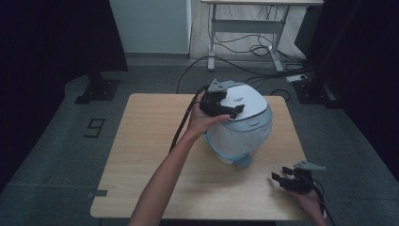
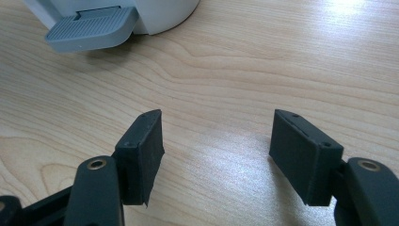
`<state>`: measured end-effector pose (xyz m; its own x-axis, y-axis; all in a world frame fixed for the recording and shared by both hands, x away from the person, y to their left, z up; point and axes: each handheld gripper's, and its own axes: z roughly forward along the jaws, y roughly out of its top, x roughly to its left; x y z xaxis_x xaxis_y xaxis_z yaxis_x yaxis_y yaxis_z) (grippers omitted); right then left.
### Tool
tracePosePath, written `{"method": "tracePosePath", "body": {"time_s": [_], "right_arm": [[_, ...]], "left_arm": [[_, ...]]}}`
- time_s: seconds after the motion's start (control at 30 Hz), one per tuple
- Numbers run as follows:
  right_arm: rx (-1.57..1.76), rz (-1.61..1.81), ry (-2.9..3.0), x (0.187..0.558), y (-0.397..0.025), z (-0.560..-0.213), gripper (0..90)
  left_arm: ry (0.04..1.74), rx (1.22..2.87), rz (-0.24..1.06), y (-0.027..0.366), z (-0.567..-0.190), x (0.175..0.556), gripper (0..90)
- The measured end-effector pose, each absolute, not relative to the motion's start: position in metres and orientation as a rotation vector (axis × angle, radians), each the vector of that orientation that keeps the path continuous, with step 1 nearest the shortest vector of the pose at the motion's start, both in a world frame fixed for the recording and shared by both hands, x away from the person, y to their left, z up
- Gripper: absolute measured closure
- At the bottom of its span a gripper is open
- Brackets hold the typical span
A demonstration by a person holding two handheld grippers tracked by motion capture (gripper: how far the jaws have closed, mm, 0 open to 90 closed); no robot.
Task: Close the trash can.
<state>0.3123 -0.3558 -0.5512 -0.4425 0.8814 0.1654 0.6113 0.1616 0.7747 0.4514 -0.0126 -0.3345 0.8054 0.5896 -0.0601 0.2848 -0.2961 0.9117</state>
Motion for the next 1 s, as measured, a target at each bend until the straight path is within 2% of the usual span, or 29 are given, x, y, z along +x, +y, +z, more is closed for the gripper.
{"method": "tracePosePath", "body": {"time_s": [1.0], "right_arm": [[1.424, 1.163, 2.135, 0.3125, -0.3534, -0.5516, 34.6]], "left_arm": [[0.691, 1.903, 0.419, -0.0207, -0.3352, 0.4466, 18.0]]}}
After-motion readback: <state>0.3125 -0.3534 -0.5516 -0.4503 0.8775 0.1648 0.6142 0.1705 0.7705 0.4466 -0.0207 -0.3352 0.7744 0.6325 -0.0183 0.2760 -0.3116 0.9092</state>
